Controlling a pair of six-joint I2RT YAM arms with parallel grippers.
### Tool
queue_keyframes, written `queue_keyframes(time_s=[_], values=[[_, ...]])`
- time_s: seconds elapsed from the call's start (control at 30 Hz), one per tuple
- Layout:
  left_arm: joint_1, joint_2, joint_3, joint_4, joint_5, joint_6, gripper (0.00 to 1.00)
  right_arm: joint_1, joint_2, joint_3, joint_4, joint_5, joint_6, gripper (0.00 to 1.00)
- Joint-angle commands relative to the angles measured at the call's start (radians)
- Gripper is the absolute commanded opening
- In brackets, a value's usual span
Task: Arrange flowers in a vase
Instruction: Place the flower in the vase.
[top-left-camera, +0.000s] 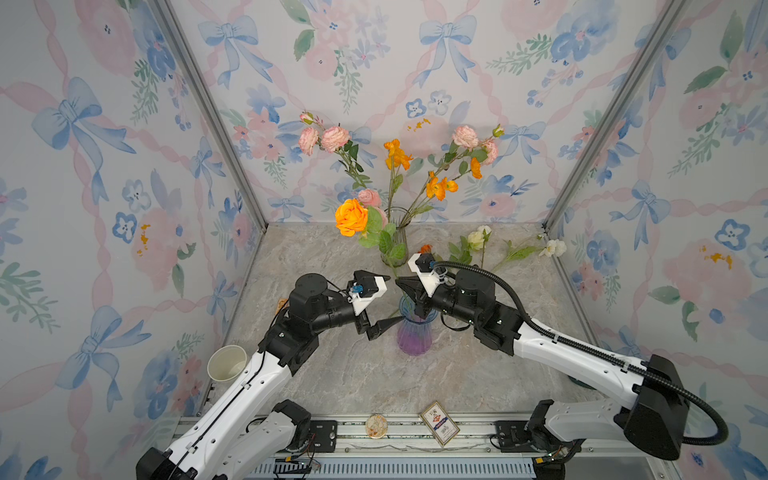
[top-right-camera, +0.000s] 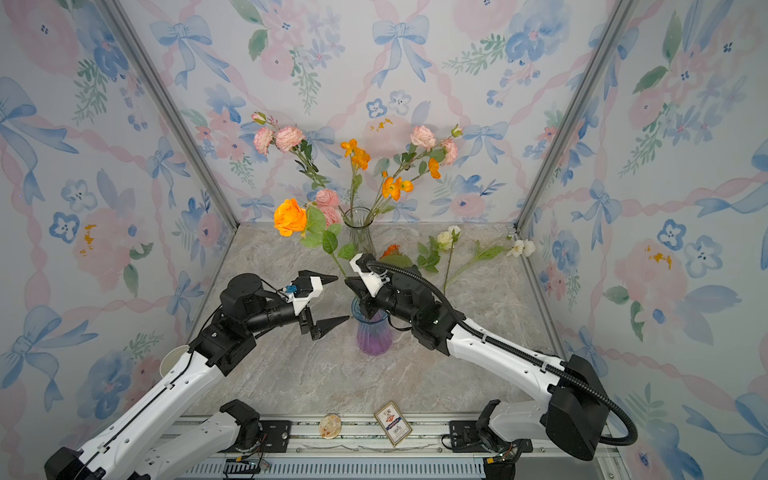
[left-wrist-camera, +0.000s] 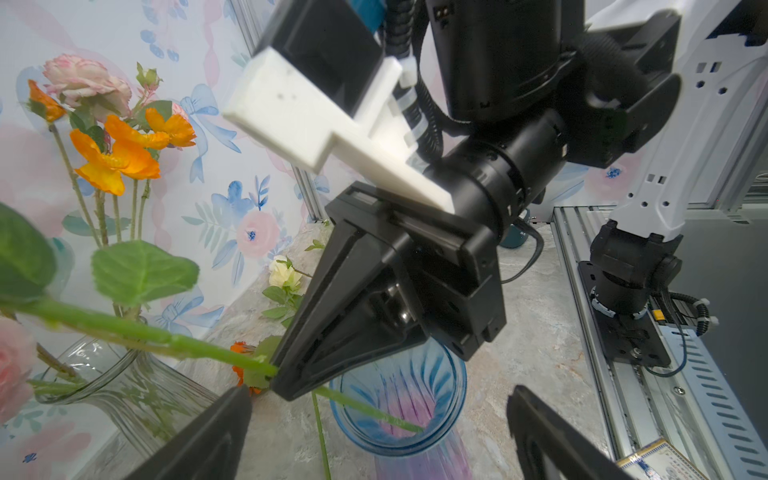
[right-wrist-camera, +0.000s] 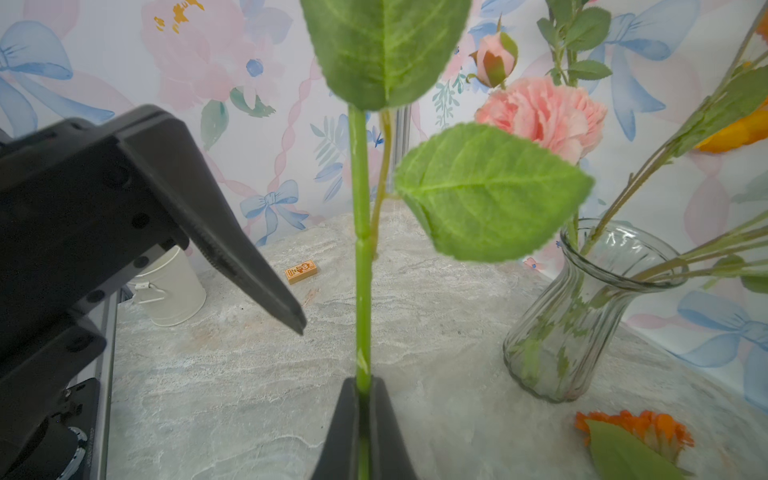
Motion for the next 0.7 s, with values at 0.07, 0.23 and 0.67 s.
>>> queue_keyframes(time_s=[0.07, 0.23, 0.67], values=[[0.007, 0.009, 0.006, 0.002, 0.025, -0.008, 0.98, 0.01, -0.033, -0.039, -0.029, 0.029, 0.022, 0.18], [0.007, 0.009, 0.007, 0.002, 0.032, -0.008, 0.98, 0.01, -0.062, -0.057, -0.031, 0.051, 0.021, 0.26], [0.007, 0.015, 0.012, 0.002, 0.055, -0.013, 0.98, 0.011, -0.097, -0.054, -0.057, 0.071, 0.025, 0.39]])
